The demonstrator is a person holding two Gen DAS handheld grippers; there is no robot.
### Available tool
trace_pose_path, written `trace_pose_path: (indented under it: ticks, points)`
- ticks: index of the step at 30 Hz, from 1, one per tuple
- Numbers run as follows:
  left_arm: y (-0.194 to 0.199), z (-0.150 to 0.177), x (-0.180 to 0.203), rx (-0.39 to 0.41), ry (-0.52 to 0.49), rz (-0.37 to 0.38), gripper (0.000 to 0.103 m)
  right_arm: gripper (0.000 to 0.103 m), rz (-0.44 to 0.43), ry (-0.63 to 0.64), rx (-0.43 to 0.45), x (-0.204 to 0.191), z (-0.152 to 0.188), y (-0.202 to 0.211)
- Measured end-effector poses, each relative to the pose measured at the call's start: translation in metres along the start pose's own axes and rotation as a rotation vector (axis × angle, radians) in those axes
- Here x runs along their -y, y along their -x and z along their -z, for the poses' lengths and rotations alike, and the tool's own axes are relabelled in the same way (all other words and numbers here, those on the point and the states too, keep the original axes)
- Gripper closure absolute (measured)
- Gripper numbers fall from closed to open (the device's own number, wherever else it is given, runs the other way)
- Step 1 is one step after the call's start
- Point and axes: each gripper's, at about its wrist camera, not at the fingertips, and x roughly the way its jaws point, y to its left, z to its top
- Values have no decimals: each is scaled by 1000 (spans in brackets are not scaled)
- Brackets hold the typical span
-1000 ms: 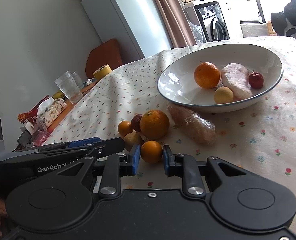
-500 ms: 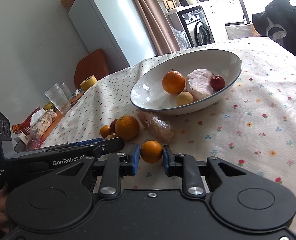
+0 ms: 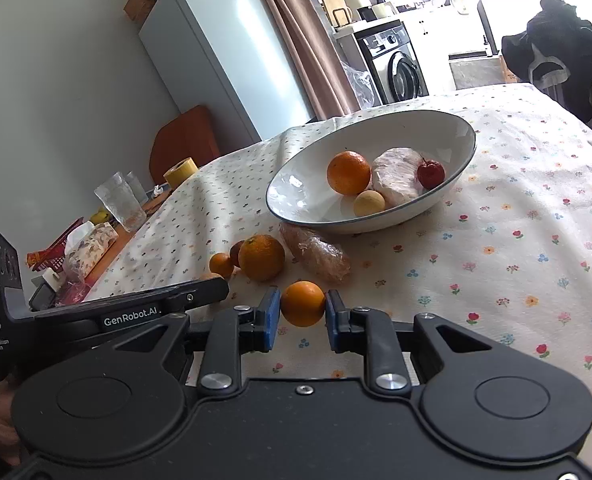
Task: Organize fruits
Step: 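Lift and carry both held fruits over the white bowl with both grippers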
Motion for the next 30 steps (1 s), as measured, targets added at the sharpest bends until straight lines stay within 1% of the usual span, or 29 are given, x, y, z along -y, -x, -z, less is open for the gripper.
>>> trace_pose_path:
  ticks: [6, 16, 25, 30]
  points:
    - [11, -3, -3, 22, 5, 13, 81, 80, 10, 12, 10, -6, -2, 3]
    - [17, -15, -3, 55, 10, 5, 81, 80, 13, 35, 29, -13, -10, 4]
    - [15, -32, 8, 90, -23, 20, 81, 80, 26, 61, 60, -10, -26, 4]
    - [7, -39, 16, 95, -32, 31, 81, 80, 41, 74, 76, -7, -36, 3]
